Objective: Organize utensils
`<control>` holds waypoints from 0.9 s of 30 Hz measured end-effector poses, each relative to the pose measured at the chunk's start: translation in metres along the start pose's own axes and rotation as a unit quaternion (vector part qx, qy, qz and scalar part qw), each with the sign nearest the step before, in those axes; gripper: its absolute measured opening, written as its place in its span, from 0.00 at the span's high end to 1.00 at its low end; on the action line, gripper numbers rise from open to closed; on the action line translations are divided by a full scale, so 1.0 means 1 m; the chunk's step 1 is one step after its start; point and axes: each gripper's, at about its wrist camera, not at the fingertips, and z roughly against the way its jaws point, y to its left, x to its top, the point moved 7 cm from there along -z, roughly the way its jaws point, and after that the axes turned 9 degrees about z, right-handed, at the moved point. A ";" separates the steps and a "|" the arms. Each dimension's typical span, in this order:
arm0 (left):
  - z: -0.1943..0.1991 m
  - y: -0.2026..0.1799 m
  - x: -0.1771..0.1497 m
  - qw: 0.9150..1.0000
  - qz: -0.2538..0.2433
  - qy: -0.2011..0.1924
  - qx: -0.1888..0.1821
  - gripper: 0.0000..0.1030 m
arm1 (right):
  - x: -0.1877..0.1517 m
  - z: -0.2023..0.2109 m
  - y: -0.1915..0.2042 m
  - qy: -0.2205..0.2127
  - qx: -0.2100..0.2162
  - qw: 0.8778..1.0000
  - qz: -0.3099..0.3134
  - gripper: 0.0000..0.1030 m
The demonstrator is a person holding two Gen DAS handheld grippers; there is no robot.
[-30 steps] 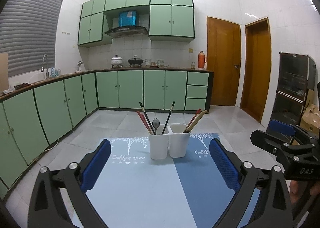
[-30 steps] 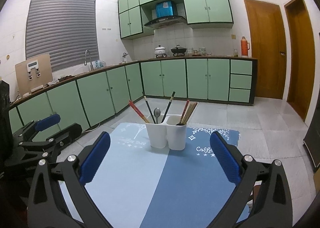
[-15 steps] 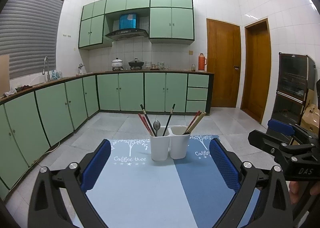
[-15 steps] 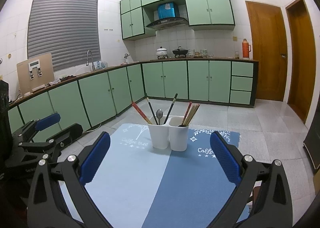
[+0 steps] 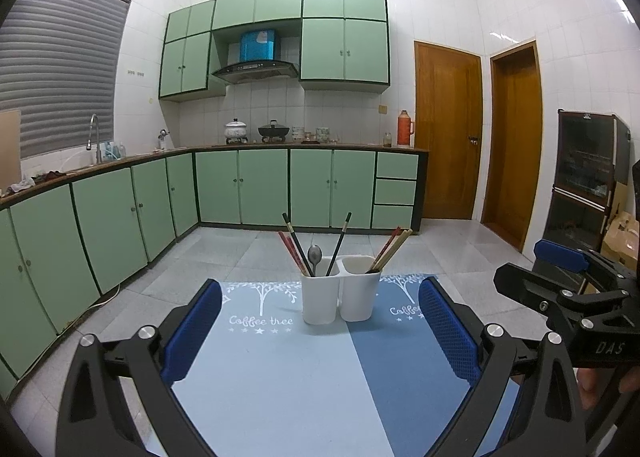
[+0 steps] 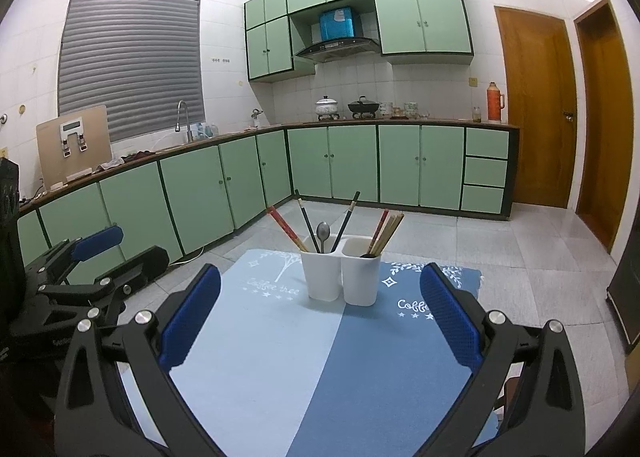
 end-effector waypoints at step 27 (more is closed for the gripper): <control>0.002 0.000 0.000 1.000 0.000 -0.001 0.000 0.06 | 0.001 0.001 0.002 -0.001 0.000 1.000 0.000 0.06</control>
